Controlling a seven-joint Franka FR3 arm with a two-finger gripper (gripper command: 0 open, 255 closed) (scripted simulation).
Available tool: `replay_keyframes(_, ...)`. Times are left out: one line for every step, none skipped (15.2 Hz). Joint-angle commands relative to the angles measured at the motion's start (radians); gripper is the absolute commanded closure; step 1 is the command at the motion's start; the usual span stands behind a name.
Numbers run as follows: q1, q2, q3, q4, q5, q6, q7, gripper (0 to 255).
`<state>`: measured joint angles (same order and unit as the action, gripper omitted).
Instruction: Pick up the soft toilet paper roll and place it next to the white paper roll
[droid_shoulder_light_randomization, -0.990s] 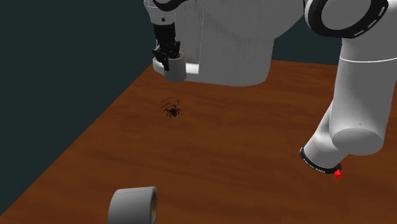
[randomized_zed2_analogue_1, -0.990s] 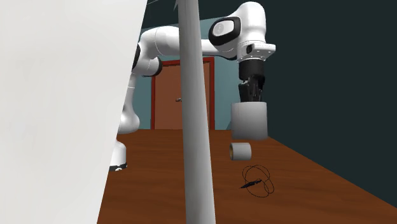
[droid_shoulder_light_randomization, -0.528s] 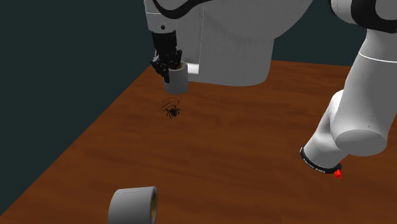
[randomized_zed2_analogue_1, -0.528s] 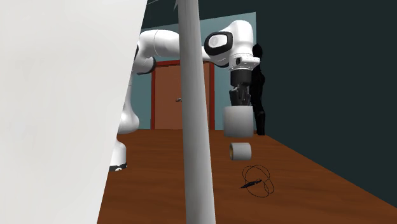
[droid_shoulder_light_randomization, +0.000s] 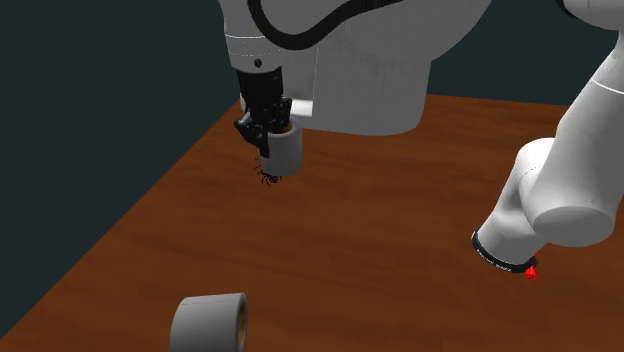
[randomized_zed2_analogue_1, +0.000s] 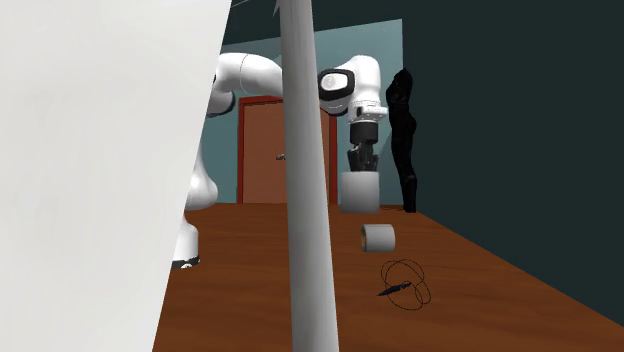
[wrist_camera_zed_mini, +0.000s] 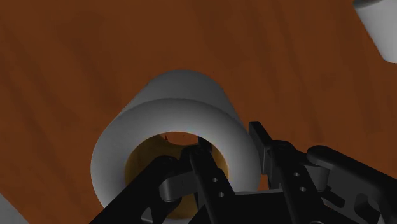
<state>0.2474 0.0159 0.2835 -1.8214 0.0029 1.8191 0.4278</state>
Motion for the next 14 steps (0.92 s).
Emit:
replay_keyframes(0.019,-0.035,0.019,-0.035,0.01,0.003,0.037,255)
replay_keyframes(0.03,-0.047,0.029,-0.049,0.015,0.005,0.056,255)
replay_keyframes(0.04,-0.059,0.04,-0.062,0.02,0.007,0.076,255)
replay_keyframes(0.05,-0.07,0.051,-0.074,0.024,0.009,0.096,255)
replay_keyframes(0.061,-0.08,0.063,-0.085,0.029,0.011,0.116,255)
replay_keyframes(0.071,-0.09,0.074,-0.094,0.033,0.012,0.137,255)
replay_keyframes(0.082,-0.098,0.086,-0.103,0.037,0.013,0.158,255)
replay_keyframes(0.092,-0.105,0.098,-0.11,0.042,0.014,0.179,255)
replay_keyframes(0.103,-0.111,0.11,-0.116,0.045,0.015,0.201,255)
replay_keyframes(0.114,-0.117,0.123,-0.121,0.049,0.015,0.223,255)
replay_keyframes(0.124,-0.121,0.136,-0.125,0.053,0.016,0.245,255)
replay_keyframes(0.135,-0.124,0.149,-0.127,0.056,0.016,0.267,255)
replay_keyframes(0.146,-0.127,0.162,-0.129,0.058,0.017,0.29,255)
replay_keyframes(0.156,-0.128,0.175,-0.129,0.061,0.017,0.314,255)
